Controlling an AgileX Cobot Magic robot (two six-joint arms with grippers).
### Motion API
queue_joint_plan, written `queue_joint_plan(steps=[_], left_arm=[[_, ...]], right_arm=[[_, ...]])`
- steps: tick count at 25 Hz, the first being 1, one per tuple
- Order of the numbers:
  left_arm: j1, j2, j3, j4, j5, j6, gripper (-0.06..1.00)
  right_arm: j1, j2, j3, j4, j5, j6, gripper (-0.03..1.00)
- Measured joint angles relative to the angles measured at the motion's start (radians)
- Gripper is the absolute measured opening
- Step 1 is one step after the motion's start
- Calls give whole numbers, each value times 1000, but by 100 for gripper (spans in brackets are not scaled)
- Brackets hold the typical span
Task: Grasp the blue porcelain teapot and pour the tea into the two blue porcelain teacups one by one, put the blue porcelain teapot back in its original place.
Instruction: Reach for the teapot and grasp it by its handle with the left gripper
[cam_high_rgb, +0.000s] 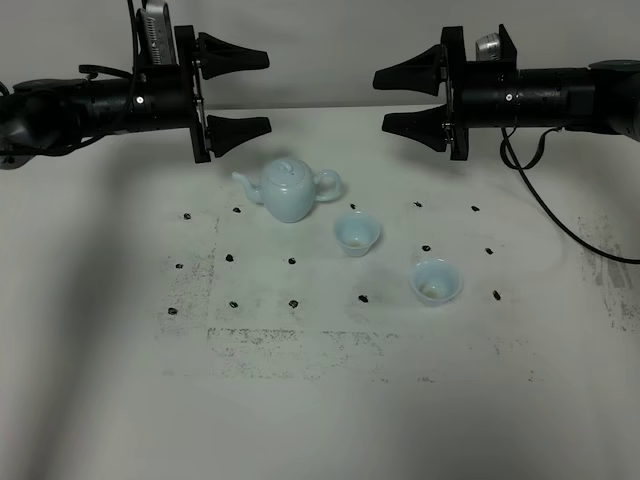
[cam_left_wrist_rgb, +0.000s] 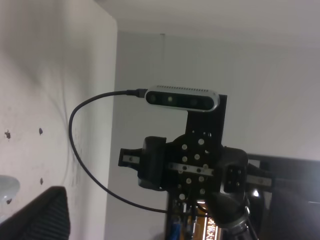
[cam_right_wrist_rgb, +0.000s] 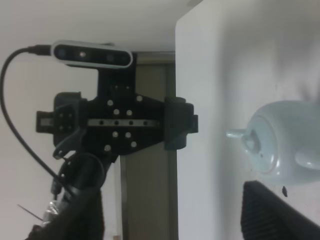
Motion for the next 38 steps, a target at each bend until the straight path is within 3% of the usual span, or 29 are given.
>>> queue_joint_plan(steps=[8, 17, 21, 25, 29, 38], left_arm=[[2, -103, 0, 133, 3, -11, 76], [21, -196, 0, 418, 4, -67, 76], [21, -234, 0, 538, 4, -100, 76], [21, -268, 0, 643, 4, -119, 76], [21, -314, 0, 696, 4, -130, 76], [20, -404, 0, 848, 4, -172, 76]], right_arm=[[0, 0, 0, -65, 0, -15, 56], [-10, -9, 0, -191, 1, -57, 56], [-48, -76, 0, -364, 3, -60, 56], [-70, -179, 0, -637, 3, -1, 56], [-72, -270, 0, -868, 3, 60, 56], [-72, -451, 7, -1189, 8, 259, 56]])
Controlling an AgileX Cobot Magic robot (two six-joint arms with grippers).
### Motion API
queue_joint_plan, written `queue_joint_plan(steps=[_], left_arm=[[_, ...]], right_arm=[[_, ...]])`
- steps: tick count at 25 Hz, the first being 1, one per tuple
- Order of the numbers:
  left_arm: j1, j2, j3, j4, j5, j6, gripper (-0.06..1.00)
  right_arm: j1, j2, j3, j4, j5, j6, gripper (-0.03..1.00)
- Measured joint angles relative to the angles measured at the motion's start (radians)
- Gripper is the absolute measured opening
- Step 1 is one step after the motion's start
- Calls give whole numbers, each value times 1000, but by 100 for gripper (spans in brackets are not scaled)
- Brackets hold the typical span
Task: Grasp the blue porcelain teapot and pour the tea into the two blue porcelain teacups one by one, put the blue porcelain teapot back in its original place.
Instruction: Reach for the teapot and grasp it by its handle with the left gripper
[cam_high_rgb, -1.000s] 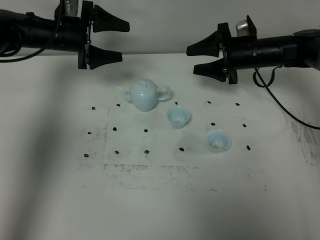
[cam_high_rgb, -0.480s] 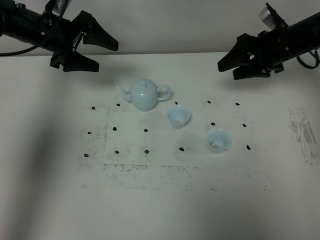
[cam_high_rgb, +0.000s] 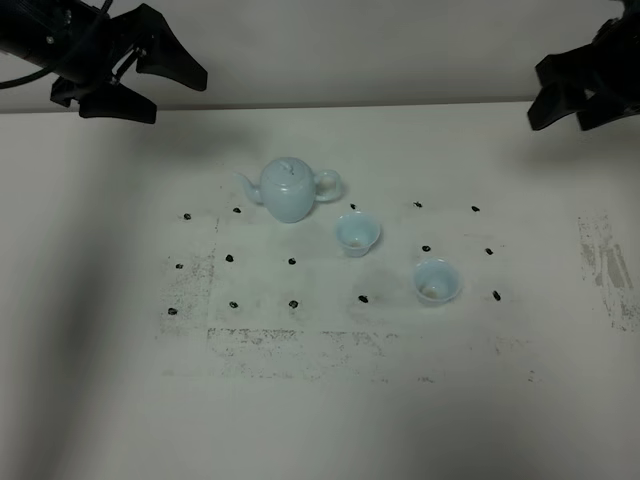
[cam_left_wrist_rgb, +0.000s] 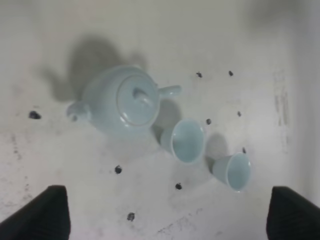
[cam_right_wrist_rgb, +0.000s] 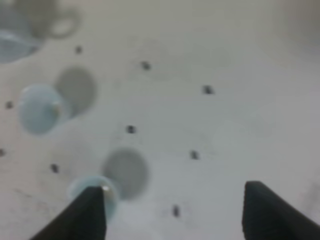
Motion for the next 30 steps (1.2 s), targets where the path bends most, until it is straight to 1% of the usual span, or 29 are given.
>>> queue_joint_plan(steps=[3, 6, 11, 13, 18, 21, 24, 26, 30], left_arm=[[0, -18, 0, 4, 0, -2, 75], [0, -30, 0, 3, 0, -3, 75], [0, -68, 0, 3, 1, 5, 75], [0, -83, 0, 2, 1, 10, 75], [0, -90, 0, -13, 1, 24, 75], [0, -90, 0, -14, 1, 35, 75], [0, -90, 0, -20, 1, 42, 75], [0, -90, 0, -21, 1, 46, 75], [0, -90, 0, -24, 1, 56, 75]], right_arm=[[0, -130, 50, -121, -1, 70, 56], [0, -275, 150, -217, 1, 132, 56], [0, -551, 357, -310, 3, 217, 56], [0, -682, 454, -334, -20, 244, 56], [1, -987, 701, -365, -152, 263, 56], [1, -1180, 857, -416, -207, 299, 56], [1, -1348, 996, -472, -234, 329, 56], [1, -1440, 1068, -477, -238, 335, 56], [1, -1591, 1141, -462, -192, 324, 56]])
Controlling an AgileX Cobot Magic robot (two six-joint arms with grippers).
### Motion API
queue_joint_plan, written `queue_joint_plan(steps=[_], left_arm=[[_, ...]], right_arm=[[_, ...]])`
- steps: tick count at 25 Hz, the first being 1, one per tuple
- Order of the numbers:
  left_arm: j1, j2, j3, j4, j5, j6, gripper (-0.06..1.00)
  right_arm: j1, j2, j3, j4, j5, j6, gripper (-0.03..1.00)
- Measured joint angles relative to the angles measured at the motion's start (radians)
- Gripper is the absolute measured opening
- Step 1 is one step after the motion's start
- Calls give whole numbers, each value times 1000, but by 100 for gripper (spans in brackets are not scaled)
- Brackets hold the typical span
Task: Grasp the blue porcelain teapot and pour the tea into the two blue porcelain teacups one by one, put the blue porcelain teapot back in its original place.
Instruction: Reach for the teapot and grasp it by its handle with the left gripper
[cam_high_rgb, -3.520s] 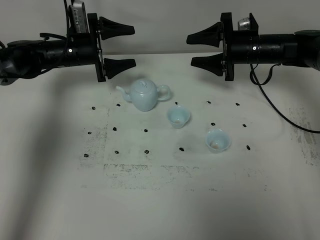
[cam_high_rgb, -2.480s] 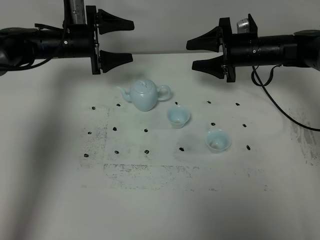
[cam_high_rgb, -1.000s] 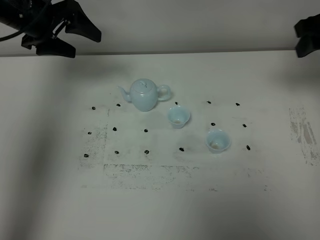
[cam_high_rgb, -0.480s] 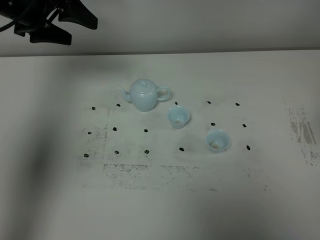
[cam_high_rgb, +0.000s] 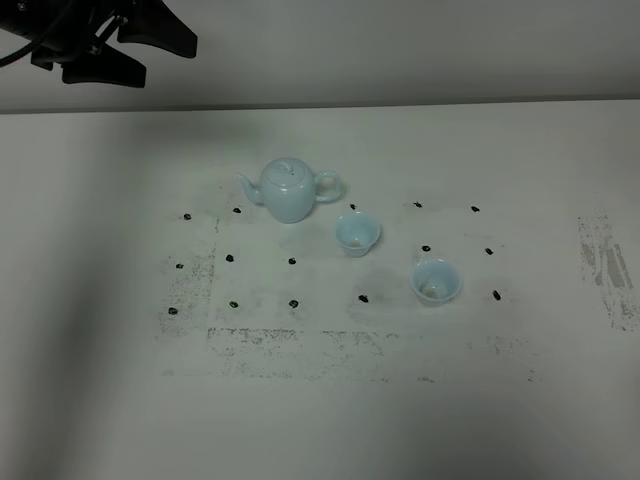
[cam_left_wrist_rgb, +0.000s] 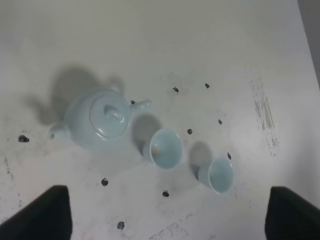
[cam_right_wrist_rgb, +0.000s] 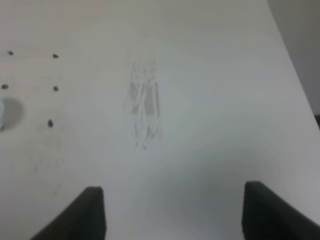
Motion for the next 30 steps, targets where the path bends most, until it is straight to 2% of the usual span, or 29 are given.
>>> queue_joint_plan(steps=[3, 7, 11, 17, 30], left_arm=[[-1, 0, 0, -3, 0, 10, 75], [-2, 0, 0, -3, 0, 16, 75], [-2, 0, 0, -3, 0, 15, 75], [-2, 0, 0, -3, 0, 18, 75], [-2, 0, 0, -3, 0, 19, 75]], right_arm=[[0, -100, 31, 29, 47, -13, 56], [0, -218, 91, 96, 69, -55, 56], [0, -286, 101, 115, 83, -72, 56], [0, -295, 101, 150, 88, -108, 56], [0, -296, 101, 154, 88, -113, 56]])
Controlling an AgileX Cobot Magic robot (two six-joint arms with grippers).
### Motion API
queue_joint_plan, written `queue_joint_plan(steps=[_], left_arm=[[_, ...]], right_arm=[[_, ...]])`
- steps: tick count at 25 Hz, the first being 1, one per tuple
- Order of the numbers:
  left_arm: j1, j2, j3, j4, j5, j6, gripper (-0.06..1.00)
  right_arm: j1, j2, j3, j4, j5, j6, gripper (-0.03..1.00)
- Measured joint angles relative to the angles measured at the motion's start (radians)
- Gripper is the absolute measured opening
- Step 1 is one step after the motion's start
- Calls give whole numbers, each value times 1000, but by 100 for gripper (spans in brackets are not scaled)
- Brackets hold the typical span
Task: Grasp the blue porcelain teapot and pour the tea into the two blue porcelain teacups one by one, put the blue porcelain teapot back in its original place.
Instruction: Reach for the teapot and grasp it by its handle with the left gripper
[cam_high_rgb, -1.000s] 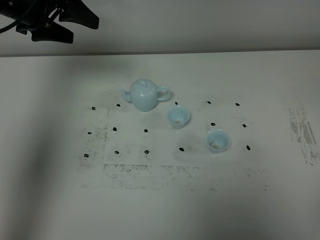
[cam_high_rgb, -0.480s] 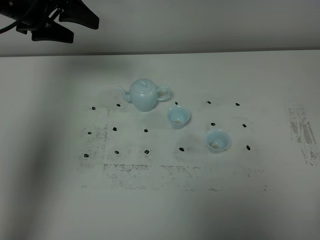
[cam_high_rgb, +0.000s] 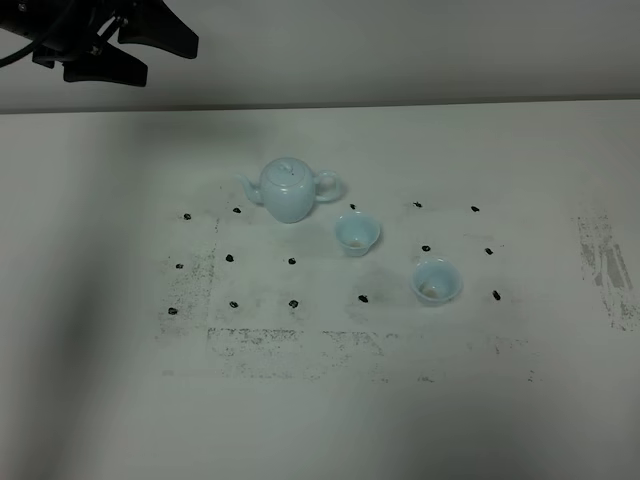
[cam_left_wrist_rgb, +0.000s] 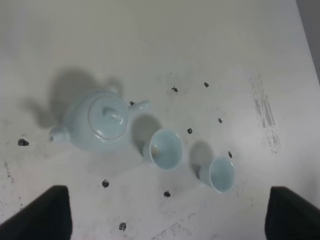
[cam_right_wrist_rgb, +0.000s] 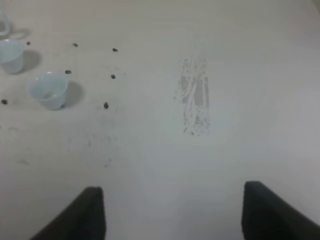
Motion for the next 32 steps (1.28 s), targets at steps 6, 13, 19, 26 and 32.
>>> queue_joint_plan(steps=[6, 13, 19, 26, 32], left_arm=[[-2, 0, 0, 0, 0, 2, 75], [-2, 0, 0, 0, 0, 17, 75], [-2, 0, 0, -10, 0, 26, 75], [-66, -2, 0, -43, -2, 73, 75], [-294, -2, 0, 178, -166, 51, 71]], right_arm=[[1, 0, 1, 1, 0, 0, 56], [66, 0, 1, 2, 0, 0, 56], [79, 0, 1, 8, 0, 0, 56], [79, 0, 1, 8, 0, 0, 56], [79, 0, 1, 9, 0, 0, 56]])
